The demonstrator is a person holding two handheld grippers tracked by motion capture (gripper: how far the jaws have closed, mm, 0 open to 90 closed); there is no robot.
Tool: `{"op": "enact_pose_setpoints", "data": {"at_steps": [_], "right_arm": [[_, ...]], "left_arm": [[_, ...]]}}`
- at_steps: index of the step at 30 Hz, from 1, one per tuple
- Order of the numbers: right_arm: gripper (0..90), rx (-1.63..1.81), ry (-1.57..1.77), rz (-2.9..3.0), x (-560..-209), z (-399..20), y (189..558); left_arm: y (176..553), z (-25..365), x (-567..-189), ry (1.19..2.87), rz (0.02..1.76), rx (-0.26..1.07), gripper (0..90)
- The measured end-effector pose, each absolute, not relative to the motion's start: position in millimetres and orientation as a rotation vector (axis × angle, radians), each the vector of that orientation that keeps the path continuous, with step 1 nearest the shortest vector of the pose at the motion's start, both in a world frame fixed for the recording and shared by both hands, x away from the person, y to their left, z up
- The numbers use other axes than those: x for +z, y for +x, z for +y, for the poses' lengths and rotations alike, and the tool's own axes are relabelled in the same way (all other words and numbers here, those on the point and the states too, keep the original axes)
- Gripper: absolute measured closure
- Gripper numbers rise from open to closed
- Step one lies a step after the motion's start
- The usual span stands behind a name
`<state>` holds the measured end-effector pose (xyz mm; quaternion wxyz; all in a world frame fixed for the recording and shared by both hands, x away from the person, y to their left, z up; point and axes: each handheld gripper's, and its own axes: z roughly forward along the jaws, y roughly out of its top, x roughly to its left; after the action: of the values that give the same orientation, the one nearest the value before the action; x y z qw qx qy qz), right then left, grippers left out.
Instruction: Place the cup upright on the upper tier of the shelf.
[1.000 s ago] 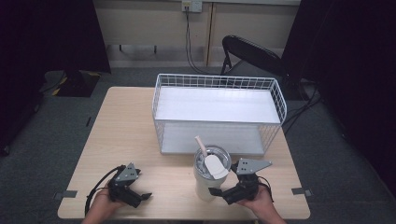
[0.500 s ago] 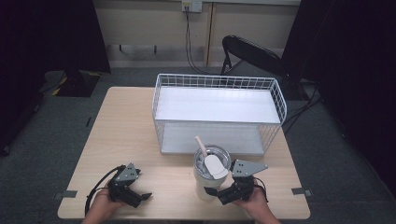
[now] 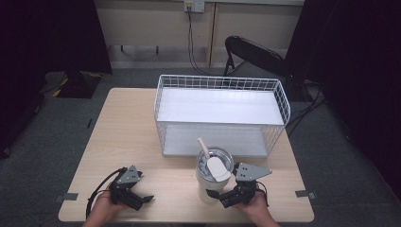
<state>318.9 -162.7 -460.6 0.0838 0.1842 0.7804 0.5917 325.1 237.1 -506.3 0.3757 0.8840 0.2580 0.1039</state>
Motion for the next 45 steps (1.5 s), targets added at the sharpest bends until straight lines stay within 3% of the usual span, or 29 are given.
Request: {"op": "enact_pose_setpoints", "data": {"at_steps": [45], "right_arm": [[6.7, 1.752, 0.58, 2.351, -451, -157, 320]], "left_arm": [[325, 237, -506, 2.262, 0.66, 0.267, 0.1]]}}
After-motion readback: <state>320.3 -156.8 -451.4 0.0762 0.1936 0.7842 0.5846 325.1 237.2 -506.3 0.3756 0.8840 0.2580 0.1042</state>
